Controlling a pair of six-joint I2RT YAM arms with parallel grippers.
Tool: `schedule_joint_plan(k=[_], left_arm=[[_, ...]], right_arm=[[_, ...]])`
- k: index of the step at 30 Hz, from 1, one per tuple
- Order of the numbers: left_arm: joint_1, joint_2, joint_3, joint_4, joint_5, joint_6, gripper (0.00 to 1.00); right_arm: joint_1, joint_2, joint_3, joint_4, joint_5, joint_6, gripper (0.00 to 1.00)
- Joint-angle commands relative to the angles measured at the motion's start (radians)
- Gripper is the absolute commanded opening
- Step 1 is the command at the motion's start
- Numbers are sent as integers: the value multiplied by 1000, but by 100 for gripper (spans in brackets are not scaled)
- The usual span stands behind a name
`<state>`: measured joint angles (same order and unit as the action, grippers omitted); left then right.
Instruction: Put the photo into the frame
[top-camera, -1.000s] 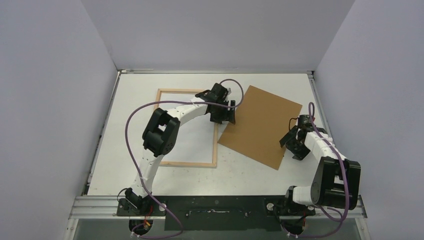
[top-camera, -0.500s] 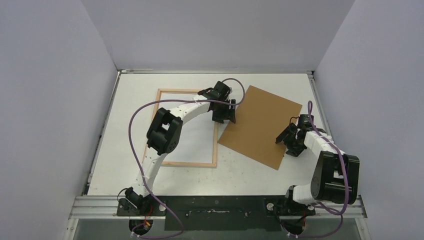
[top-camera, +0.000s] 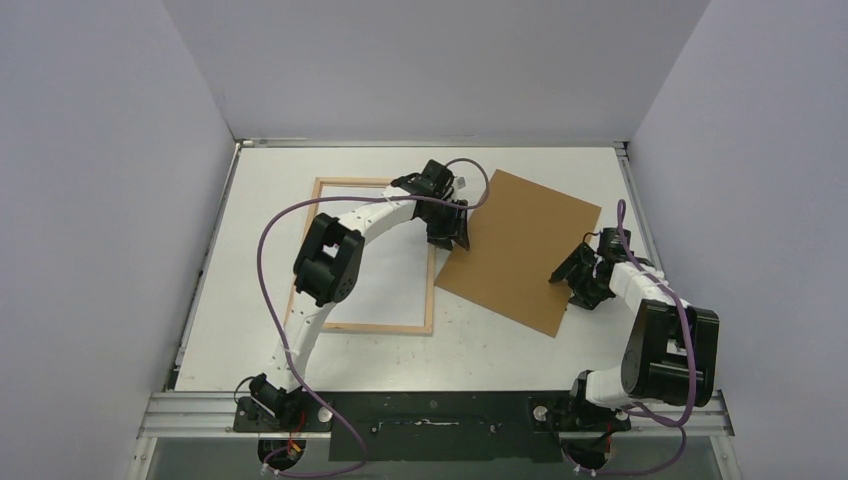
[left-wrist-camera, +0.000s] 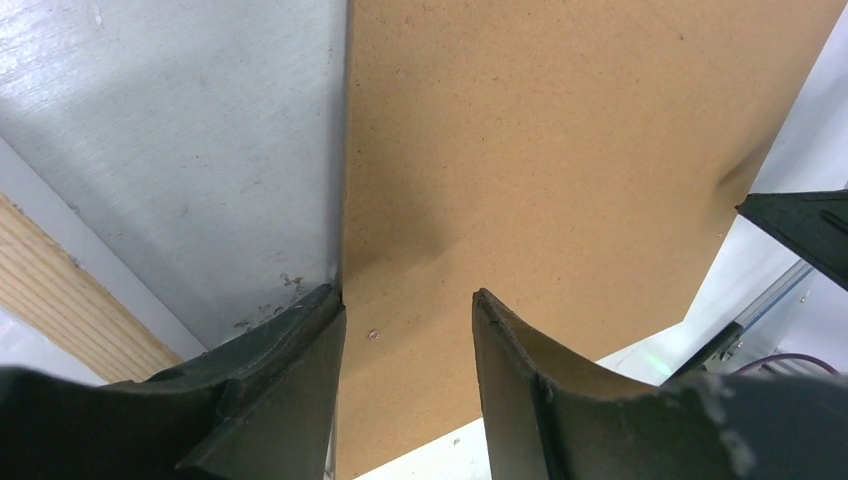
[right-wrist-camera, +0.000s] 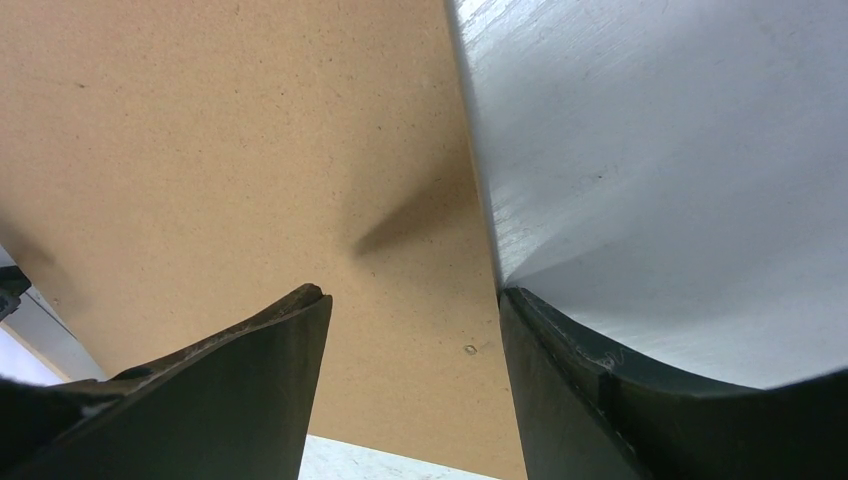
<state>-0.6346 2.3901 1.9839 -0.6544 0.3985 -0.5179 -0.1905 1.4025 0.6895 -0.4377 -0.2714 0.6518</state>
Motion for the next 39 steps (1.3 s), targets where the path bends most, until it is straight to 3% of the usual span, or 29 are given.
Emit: schedule_joint_plan(k=[1,9,18,30,39], left_arm=[[-39,-54,69,44,211,-22,46],[-53,-110,48,119,327,-27,45],[-53,-235,-74,121,195,-27,45],[-4,-397,-327,162,102,-46,46],[103,-433,-432,166,132,-32,46]], right_arm=[[14,-15,-29,27,-73,12,63],[15,-75,-9,-13,-1,-15,62],[36,-81,-15,10,-24,-32,61],[242,-35,-6,110,29,29,61],[347,12,5,116,135,86,61]])
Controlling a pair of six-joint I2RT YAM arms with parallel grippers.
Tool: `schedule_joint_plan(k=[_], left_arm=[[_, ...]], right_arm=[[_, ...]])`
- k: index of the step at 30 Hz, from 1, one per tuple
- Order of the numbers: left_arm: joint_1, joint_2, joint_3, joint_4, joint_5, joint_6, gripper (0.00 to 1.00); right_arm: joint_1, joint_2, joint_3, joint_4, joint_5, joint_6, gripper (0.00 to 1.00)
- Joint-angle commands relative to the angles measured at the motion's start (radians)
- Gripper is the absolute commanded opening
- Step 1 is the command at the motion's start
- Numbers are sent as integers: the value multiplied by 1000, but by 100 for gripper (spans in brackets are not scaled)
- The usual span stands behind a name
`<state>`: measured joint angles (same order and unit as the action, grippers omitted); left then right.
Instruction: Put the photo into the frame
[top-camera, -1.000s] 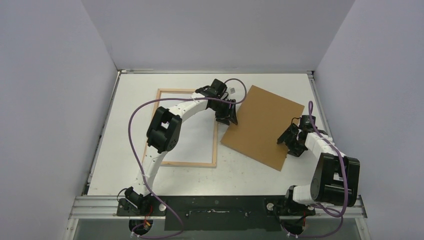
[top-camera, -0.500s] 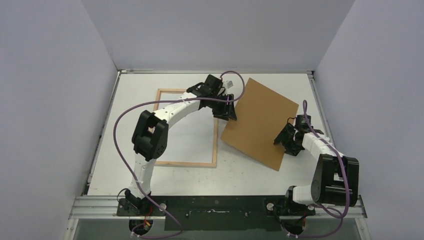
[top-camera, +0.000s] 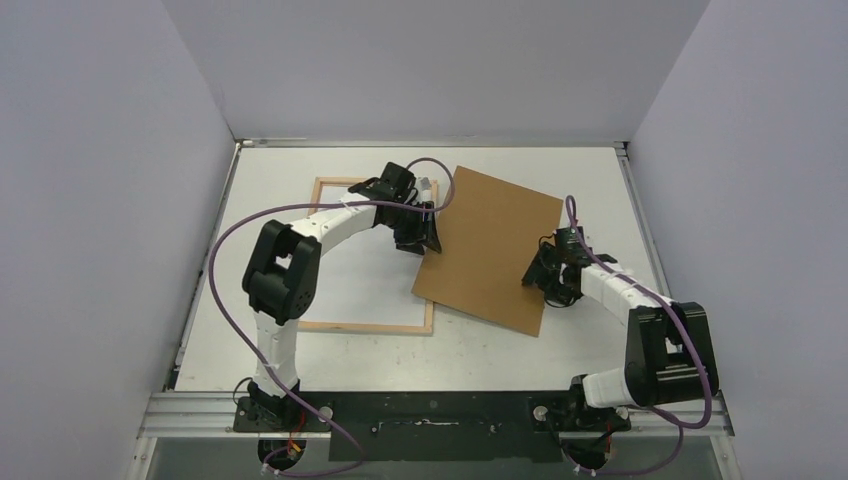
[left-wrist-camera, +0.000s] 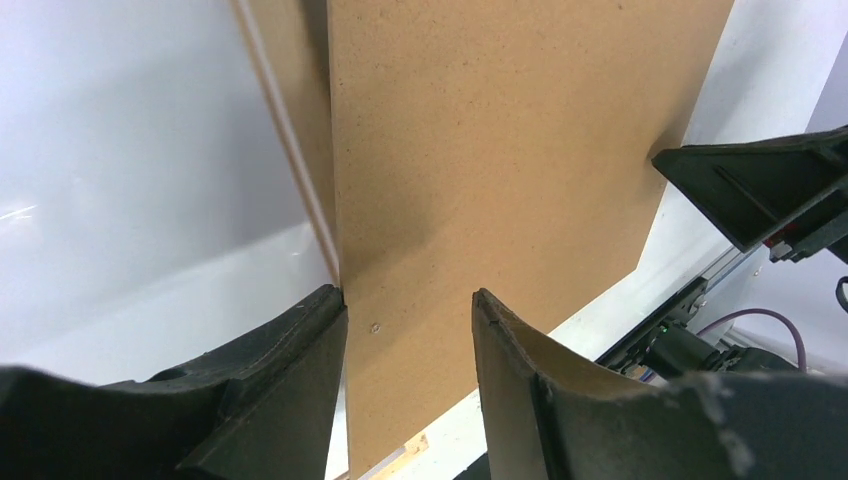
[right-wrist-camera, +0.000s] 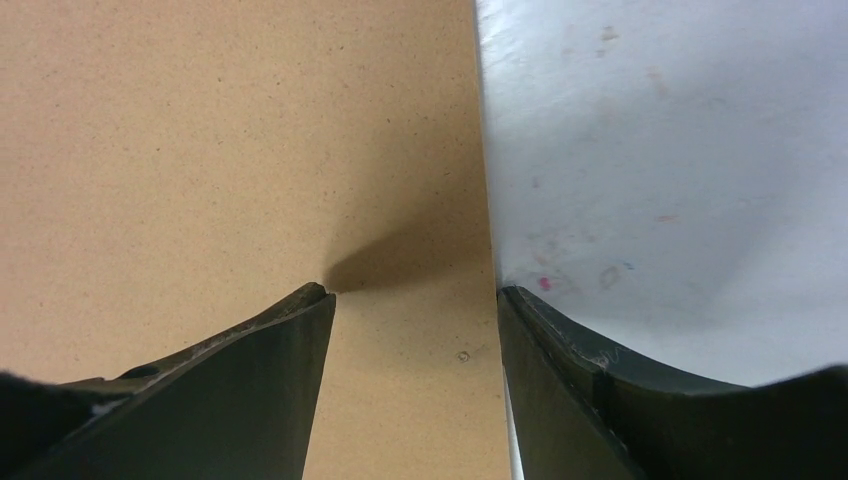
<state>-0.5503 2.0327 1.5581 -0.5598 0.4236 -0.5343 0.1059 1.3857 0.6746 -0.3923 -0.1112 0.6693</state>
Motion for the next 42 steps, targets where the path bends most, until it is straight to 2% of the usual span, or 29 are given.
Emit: schedule_joint_plan(k=[1,6,10,17,21,27,34,42], left_arm=[[27,-73,-9,69,110,-4,46],[64,-52,-5,9,80,48,49],[75,-69,-26,-49,-44,96,55],[75,-141,-124,-17,-92,111,64],[75,-116,-137,-41,-69,100,64],[72,-107,-164,-47,-31,87,58],[71,-84,-206,12,114,41,54],[75,-72,-207,-7,93,4,54]], right_arm=[[59,31,20,70,-17,73,61],[87,39,23,55,35,101,61],[90,40,34,14,88,100,62],[90,32,30,17,90,90,63],[90,39,21,25,84,94,63],[90,36,5,35,81,96,63],[90,40,-4,40,76,94,63],[90,20,-16,38,70,95,63]])
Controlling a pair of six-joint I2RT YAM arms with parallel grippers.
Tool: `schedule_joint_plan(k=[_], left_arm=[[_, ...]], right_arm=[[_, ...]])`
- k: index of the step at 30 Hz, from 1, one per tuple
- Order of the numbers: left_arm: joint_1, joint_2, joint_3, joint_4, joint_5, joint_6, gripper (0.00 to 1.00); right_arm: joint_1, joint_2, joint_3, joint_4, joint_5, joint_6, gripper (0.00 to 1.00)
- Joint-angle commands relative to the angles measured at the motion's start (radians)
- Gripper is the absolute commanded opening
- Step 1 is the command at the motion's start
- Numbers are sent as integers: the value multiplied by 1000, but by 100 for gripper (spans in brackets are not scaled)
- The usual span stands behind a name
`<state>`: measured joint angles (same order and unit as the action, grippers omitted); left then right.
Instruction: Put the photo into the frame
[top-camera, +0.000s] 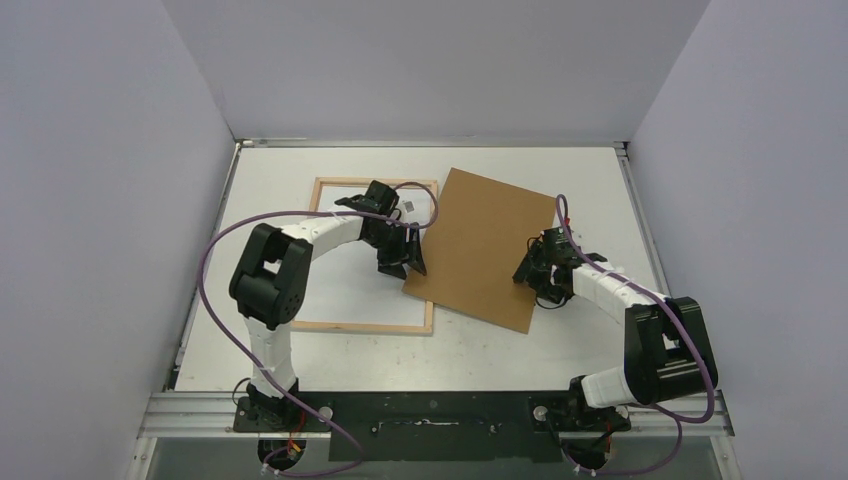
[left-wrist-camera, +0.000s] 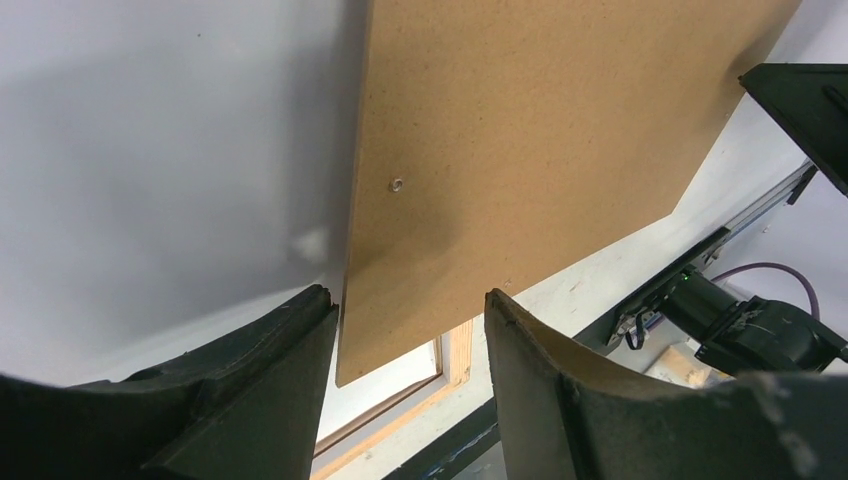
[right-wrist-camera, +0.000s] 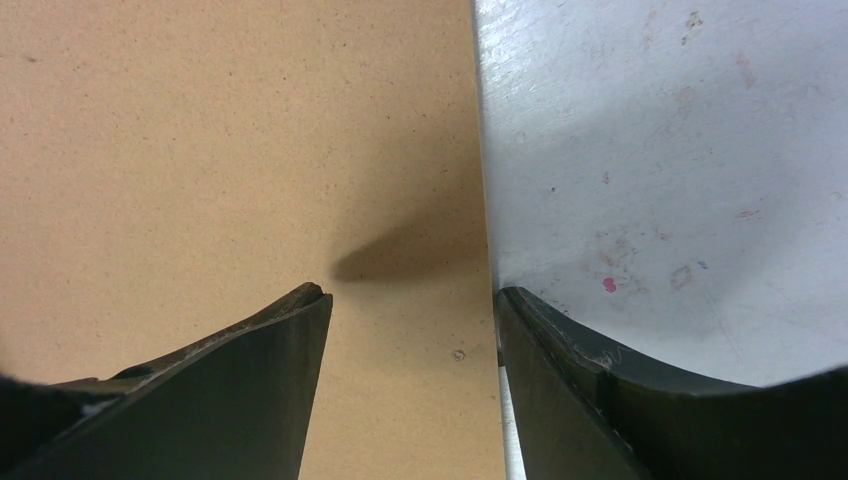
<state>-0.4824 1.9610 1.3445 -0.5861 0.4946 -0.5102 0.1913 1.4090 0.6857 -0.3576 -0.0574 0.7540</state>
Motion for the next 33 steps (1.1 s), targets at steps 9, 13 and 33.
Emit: schedule_joint_plan(k=[9,13,33], left_arm=[[8,22,1,64,191,-44,53],[16,47,19,49,243,-39,50],[93,47,-17,265,467,-193,35]], right_arm=[[5,-11,-37,5,14,10,63],[5,-15,-35,11,-2,20,63],[5,-64,-29,16,-53,40,63]])
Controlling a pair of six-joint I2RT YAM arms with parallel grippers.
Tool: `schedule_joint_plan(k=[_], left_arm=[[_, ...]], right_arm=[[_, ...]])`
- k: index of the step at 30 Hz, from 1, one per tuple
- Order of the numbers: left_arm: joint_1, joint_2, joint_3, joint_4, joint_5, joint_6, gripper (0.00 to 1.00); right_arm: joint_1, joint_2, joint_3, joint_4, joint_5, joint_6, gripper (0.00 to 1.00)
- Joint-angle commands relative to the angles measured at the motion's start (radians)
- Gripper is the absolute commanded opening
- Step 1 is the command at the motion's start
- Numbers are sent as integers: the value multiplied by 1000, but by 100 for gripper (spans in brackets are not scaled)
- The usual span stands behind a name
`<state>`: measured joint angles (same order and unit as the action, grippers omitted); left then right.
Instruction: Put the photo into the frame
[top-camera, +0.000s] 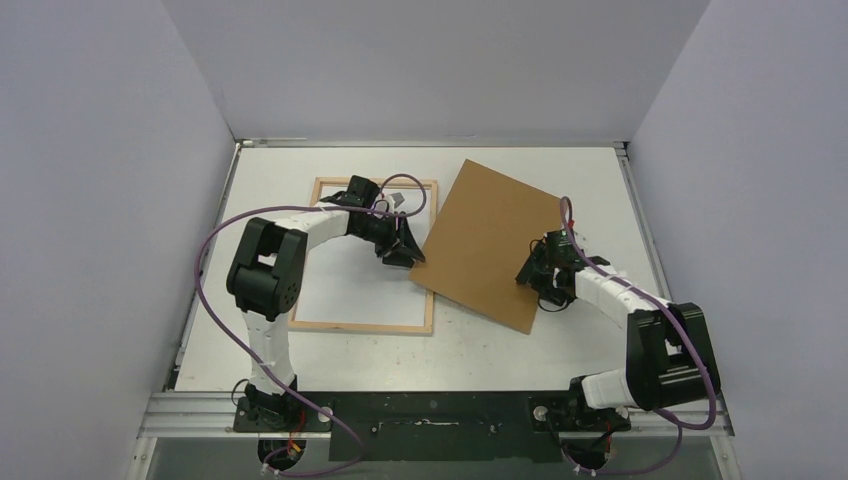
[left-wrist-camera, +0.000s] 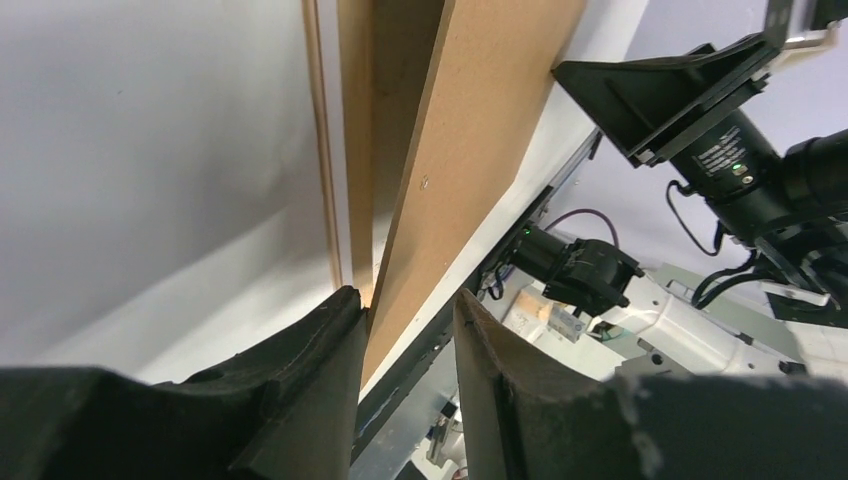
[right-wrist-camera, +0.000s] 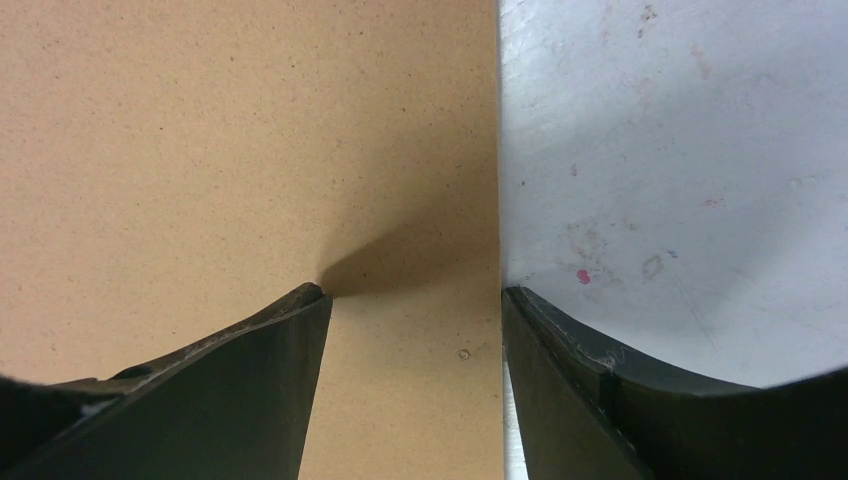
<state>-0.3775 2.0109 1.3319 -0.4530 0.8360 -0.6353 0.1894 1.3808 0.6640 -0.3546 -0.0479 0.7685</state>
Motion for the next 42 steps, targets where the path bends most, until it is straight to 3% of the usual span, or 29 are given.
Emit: schedule_joint_plan(k=[1,7,14,20,22,28,33,37,42], left_arm=[[-14,-3,-17,177,136,-95,35],[-28,-1,-57,332,173,-209,33],[-42,11,-82,390,190,-257,32],[-45,31,-151,704,248,-471,29],[-45,23,-141,668,231,-442,24],[-40,-7,-23,254,105,-155,14],[-21,-34,-3,218,78,-125,0],[-9,-53,20,199,84,-132,0],[29,-105,65,158,87,-180,0]], right_arm=[[7,-35,-8,16,-66,28,63],[6,-34,-9,36,-88,53,63],[8,-29,-5,45,-98,63,63],[7,-21,-14,61,-108,79,62],[7,-19,-13,63,-108,80,62],[7,-17,-7,50,-97,69,62],[5,-18,7,27,-80,43,62],[7,-53,65,-61,-11,-31,67],[8,-194,175,-179,197,-128,81]])
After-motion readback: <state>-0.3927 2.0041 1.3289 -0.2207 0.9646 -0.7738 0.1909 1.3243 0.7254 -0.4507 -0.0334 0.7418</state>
